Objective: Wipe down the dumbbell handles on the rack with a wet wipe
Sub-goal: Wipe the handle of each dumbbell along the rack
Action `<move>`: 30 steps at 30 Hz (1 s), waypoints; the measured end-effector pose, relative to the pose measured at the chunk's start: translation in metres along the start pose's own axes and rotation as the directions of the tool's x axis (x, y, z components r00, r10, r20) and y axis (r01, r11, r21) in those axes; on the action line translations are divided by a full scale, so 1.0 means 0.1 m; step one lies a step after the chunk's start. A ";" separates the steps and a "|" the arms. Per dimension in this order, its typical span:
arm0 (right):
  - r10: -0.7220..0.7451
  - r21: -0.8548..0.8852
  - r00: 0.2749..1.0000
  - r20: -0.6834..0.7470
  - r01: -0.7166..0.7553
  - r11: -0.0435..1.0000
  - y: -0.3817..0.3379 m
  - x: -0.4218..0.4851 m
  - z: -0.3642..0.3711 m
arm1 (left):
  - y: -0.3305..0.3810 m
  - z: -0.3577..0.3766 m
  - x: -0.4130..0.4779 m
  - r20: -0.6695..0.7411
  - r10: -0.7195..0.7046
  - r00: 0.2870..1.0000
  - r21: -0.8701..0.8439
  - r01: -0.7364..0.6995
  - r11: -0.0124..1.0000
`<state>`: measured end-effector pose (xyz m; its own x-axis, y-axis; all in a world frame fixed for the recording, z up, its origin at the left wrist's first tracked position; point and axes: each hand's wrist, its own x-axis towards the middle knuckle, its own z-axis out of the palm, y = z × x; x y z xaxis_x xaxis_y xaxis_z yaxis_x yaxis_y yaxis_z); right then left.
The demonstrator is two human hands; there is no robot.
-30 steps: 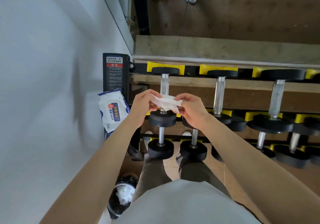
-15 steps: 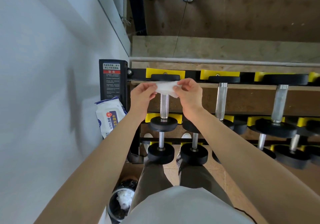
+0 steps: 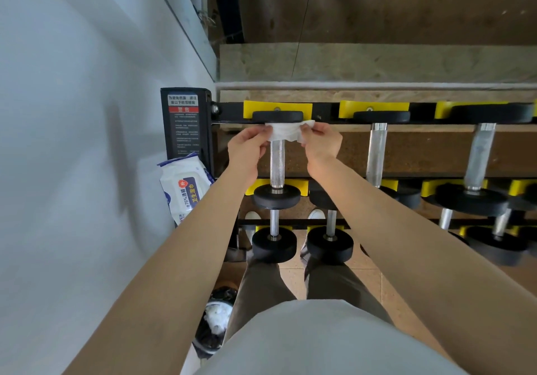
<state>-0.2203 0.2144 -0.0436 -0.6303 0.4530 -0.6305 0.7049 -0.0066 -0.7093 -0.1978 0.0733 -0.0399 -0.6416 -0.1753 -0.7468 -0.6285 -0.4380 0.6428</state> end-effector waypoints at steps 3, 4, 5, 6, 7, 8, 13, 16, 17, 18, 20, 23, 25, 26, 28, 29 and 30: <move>-0.035 -0.018 0.992 0.122 0.038 0.999 0.01 -0.06 -0.03 | 0.00 -0.04 0.05 -0.089 0.016 0.996 0.041 -0.012 0.999; -0.058 -0.021 0.983 0.177 0.062 0.998 0.01 -0.10 -0.02 | 0.00 -0.06 0.09 -0.137 0.009 0.991 0.054 -0.002 0.999; -0.084 -0.028 0.970 0.227 0.093 0.995 0.01 -0.13 -0.01 | -0.01 -0.09 0.13 -0.182 -0.002 0.983 0.067 0.014 0.998; -0.110 -0.038 0.956 0.271 0.125 0.991 0.01 -0.16 0.00 | -0.02 -0.12 0.15 -0.219 -0.014 0.976 0.081 0.032 0.996; -0.130 -0.055 0.945 0.301 0.153 0.987 0.01 -0.18 0.01 | -0.02 -0.14 0.15 -0.238 -0.028 0.971 0.091 0.051 0.995; -0.147 -0.078 0.937 0.316 0.180 0.981 0.00 -0.18 0.01 | -0.03 -0.15 0.14 -0.239 -0.039 0.970 0.108 0.067 0.992; -0.173 -0.157 0.953 0.249 0.216 0.964 0.06 -0.08 -0.15 | -0.11 -0.23 -0.01 -0.042 0.010 0.999 0.230 0.000 0.973; -0.141 -0.180 0.956 0.257 0.191 0.965 0.16 -0.12 -0.24 | -0.17 -0.31 -0.05 -0.054 0.064 0.996 0.298 -0.045 0.954; -0.132 -0.179 0.945 0.301 0.191 0.965 0.19 -0.17 -0.24 | -0.18 -0.35 -0.04 -0.091 0.068 0.994 0.310 -0.036 0.950; -0.128 -0.179 0.925 0.358 0.203 0.963 0.22 -0.22 -0.24 | -0.20 -0.39 -0.04 -0.131 0.065 0.989 0.321 -0.020 0.947; -0.153 -0.215 0.878 0.453 0.274 0.937 0.28 -0.30 -0.23 | -0.21 -0.46 -0.02 -0.179 0.057 0.982 0.369 0.013 0.929; -0.178 -0.315 0.887 0.427 0.330 0.890 0.34 -0.25 -0.33 | -0.17 -0.47 -0.06 -0.102 0.049 0.994 0.501 0.009 0.865; -0.186 -0.396 0.912 0.366 0.334 0.856 0.38 -0.17 -0.45 | -0.17 -0.47 -0.11 -0.001 0.046 0.999 0.620 -0.036 0.784; -0.188 -0.430 0.910 0.370 0.348 0.833 0.41 -0.15 -0.49 | -0.18 -0.48 -0.13 0.024 0.057 0.998 0.679 -0.058 0.732; -0.180 -0.490 0.876 0.448 0.409 0.770 0.43 -0.20 -0.48 | -0.19 -0.53 -0.18 0.015 0.106 0.994 0.780 -0.078 0.621; -0.167 -0.511 0.848 0.504 0.449 0.733 0.44 -0.26 -0.45 | -0.19 -0.57 -0.20 0.002 0.132 0.991 0.834 -0.074 0.547; -0.150 -0.522 0.817 0.557 0.486 0.701 0.46 -0.32 -0.42 | -0.20 -0.61 -0.24 -0.006 0.154 0.988 0.881 -0.067 0.469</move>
<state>-0.1543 0.2369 -0.0427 -0.8021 -0.1258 -0.5838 0.3581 0.6810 -0.6388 -0.1433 0.0322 -0.0450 -0.7279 -0.2463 -0.6399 -0.6387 0.5828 0.5023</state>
